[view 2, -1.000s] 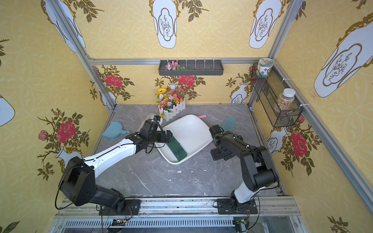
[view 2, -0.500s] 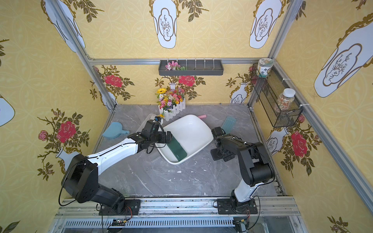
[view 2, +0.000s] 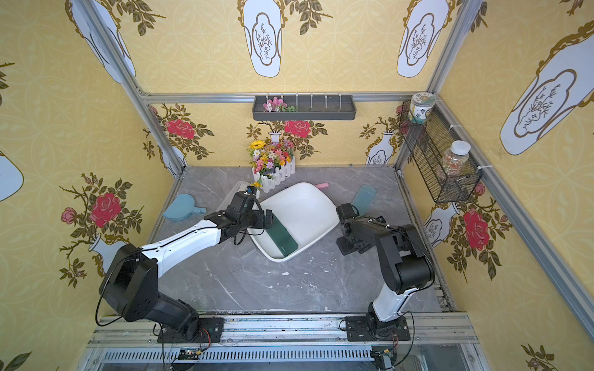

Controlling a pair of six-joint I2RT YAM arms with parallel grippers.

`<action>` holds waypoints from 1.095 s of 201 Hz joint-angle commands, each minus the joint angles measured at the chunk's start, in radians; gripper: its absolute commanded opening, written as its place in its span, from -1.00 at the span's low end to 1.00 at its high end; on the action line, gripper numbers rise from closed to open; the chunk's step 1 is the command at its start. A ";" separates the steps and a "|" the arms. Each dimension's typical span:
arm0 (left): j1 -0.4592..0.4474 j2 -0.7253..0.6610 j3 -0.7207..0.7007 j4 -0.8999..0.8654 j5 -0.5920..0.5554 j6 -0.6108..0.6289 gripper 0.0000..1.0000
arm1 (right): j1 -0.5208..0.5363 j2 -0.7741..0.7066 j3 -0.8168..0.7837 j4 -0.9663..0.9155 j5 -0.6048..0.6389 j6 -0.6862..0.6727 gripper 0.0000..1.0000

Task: Put the pencil case into the storage box
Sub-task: Pick up the pencil case from the center of the board.

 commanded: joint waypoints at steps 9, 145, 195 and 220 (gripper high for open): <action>0.000 0.007 -0.005 0.018 -0.009 0.009 1.00 | 0.000 0.031 -0.003 0.042 -0.203 -0.064 0.56; 0.000 0.003 -0.019 0.019 -0.016 0.013 1.00 | 0.003 0.098 0.078 -0.063 -0.362 -0.439 0.64; 0.000 -0.007 -0.023 0.018 -0.025 0.015 1.00 | 0.014 0.105 0.103 -0.131 -0.383 -0.524 0.66; 0.000 -0.008 -0.024 0.015 -0.033 0.017 1.00 | 0.006 0.093 0.089 -0.120 -0.415 -0.554 0.66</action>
